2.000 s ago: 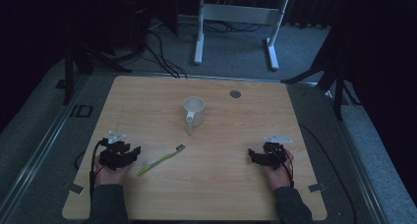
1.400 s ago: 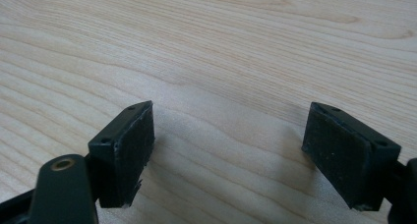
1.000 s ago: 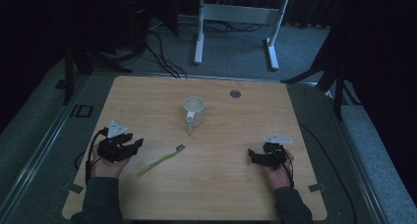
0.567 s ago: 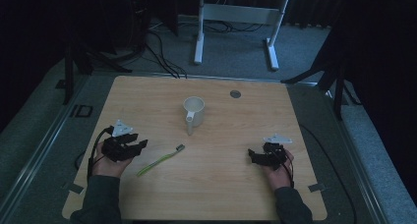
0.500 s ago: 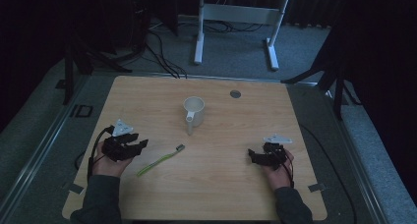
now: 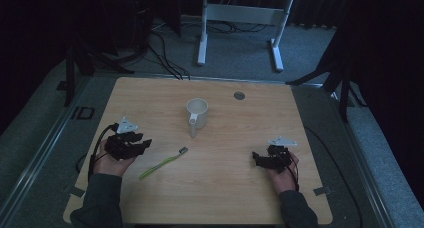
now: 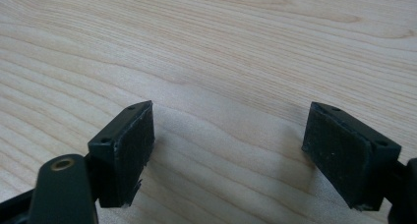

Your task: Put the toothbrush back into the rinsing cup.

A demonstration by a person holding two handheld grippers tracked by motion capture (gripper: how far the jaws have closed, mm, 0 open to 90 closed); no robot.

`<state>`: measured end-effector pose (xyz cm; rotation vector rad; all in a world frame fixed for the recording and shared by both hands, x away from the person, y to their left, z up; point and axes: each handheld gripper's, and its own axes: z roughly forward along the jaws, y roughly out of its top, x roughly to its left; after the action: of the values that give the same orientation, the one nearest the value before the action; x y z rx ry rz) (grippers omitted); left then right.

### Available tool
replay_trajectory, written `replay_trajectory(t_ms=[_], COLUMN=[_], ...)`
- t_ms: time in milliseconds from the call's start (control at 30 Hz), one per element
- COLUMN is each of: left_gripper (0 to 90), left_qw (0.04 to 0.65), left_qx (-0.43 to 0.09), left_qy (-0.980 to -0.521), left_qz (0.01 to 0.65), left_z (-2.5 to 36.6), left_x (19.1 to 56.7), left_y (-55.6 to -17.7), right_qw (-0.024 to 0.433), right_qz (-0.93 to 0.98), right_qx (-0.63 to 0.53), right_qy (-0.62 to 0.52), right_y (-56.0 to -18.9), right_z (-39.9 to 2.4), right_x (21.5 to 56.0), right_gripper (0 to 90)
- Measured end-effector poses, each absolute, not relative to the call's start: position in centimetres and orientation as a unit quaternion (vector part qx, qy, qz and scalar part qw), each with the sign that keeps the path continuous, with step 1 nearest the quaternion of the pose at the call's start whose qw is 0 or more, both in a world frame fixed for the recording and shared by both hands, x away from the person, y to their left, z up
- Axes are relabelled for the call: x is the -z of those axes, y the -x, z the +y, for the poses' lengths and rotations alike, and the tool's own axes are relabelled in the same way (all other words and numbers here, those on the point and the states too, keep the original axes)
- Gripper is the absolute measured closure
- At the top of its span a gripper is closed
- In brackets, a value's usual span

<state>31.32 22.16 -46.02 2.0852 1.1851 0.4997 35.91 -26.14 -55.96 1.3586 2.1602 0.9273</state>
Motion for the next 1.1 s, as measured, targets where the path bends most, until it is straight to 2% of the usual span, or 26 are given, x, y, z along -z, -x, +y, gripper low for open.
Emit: replay_trajectory(t_ms=[1100], left_gripper=[57.8], left_qw=[0.325], left_qx=[-0.182], left_qy=[-0.826], left_qz=[0.423], left_z=[20.8], left_x=[44.4], left_y=[-32.8], right_qw=[0.212], right_qz=[0.778], right_qx=[-0.333], right_qy=[-0.488], right_y=[-35.9], right_z=[-26.1], right_x=[56.0], right_gripper=[19.2])
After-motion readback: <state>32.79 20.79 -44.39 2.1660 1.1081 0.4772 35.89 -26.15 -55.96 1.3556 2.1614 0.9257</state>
